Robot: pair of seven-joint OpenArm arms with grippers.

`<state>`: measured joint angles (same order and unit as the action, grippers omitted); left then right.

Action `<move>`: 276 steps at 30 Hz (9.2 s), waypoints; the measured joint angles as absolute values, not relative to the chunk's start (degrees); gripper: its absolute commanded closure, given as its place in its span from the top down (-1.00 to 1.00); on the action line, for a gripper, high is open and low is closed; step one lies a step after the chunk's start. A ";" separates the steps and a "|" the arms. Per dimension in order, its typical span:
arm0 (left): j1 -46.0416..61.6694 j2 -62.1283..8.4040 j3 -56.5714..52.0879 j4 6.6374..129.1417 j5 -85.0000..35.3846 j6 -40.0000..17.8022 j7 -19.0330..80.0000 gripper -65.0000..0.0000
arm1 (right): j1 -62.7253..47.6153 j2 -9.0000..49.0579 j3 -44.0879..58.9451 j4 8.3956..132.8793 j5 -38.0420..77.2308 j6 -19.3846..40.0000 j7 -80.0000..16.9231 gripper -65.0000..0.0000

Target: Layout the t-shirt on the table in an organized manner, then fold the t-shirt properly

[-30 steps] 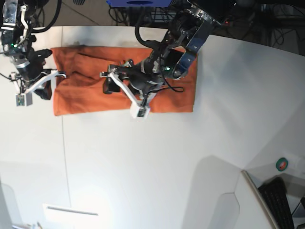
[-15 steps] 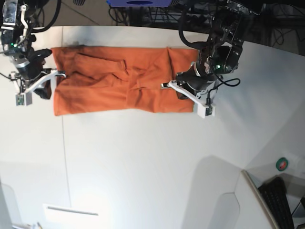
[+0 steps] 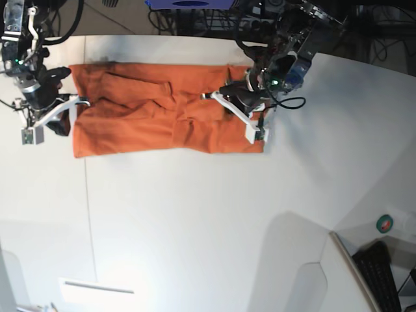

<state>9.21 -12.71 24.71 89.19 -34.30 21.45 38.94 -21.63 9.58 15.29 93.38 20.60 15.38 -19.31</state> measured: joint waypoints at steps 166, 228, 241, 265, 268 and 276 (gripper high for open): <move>7.03 -13.65 11.07 74.89 -33.91 -2.90 29.56 -1.00 | -1.39 10.44 -29.36 95.68 37.19 -4.12 -44.73 -1.00; 20.78 -20.32 -39.81 79.37 -33.01 -23.86 41.43 -1.00 | 11.92 4.86 -43.07 82.85 37.69 -20.34 -41.06 -1.00; 20.67 -20.43 -39.77 78.89 -33.06 -23.83 41.39 -1.00 | 15.77 4.25 -43.09 86.08 37.85 -17.32 -42.09 -1.00; 16.14 -16.80 -31.18 76.53 -25.47 -23.64 41.25 -1.00 | 1.50 0.67 -59.29 86.56 -0.91 -22.24 -46.65 -0.14; 15.66 -16.97 -32.36 76.53 -24.86 -23.99 41.04 -1.00 | 2.42 -2.35 -59.09 80.12 -1.50 -22.20 -46.72 -0.30; 17.82 -17.34 -43.16 76.73 -24.34 -23.86 41.12 -1.00 | 3.57 -3.86 -59.07 73.73 -1.83 -22.72 -42.28 -0.36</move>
<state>17.82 -17.34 -43.16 76.73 -24.34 -23.86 41.12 3.57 -3.86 -59.07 73.73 -1.83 -22.72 -42.28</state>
